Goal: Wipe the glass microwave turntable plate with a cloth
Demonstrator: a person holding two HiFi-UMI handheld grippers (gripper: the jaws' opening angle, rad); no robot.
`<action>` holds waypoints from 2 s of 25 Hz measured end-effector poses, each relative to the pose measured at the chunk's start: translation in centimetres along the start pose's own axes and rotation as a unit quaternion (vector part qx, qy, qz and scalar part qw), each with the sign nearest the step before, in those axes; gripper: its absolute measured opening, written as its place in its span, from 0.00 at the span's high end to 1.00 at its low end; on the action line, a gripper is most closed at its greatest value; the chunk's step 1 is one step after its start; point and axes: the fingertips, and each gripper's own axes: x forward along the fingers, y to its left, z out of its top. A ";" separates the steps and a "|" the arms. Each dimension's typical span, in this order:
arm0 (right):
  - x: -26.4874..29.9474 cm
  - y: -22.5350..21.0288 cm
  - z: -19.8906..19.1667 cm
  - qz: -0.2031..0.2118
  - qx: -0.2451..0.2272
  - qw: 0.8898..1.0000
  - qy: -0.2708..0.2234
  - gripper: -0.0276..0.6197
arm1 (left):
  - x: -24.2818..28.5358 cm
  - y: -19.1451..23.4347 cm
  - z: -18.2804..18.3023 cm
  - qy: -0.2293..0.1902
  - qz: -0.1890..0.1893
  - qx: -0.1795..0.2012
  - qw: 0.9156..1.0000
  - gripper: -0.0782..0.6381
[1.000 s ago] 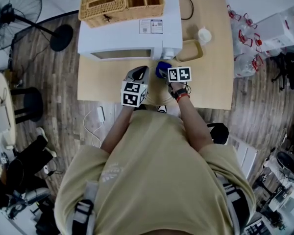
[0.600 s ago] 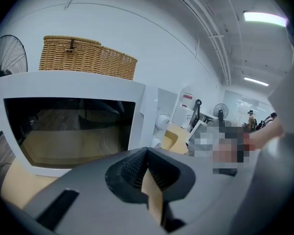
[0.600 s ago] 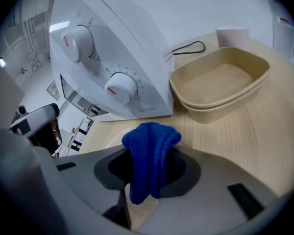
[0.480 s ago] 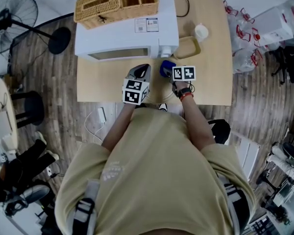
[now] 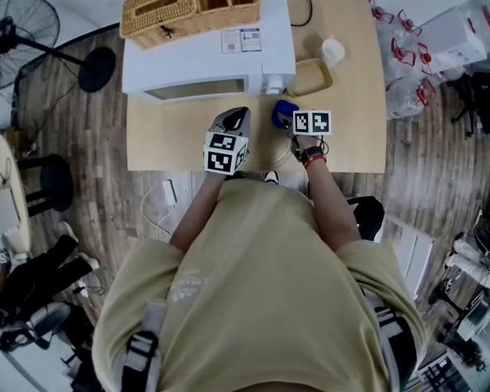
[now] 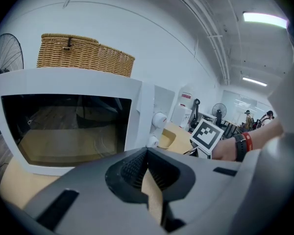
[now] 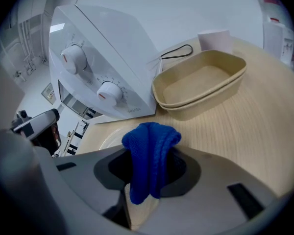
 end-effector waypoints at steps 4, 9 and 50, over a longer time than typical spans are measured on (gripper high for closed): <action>0.0 -0.1 0.1 -0.004 -0.004 1.000 0.000 0.74 | -0.1 0.1 0.0 -0.003 0.000 -0.003 1.000 0.87; 0.1 -0.1 -0.1 -0.009 0.000 1.000 0.002 0.74 | -0.5 0.6 -0.3 -0.002 0.006 -0.007 1.000 0.87; 7.6 13.0 -2.8 0.080 -0.067 0.991 0.081 0.76 | -4.5 6.1 -2.5 -0.010 0.075 -0.049 0.996 0.87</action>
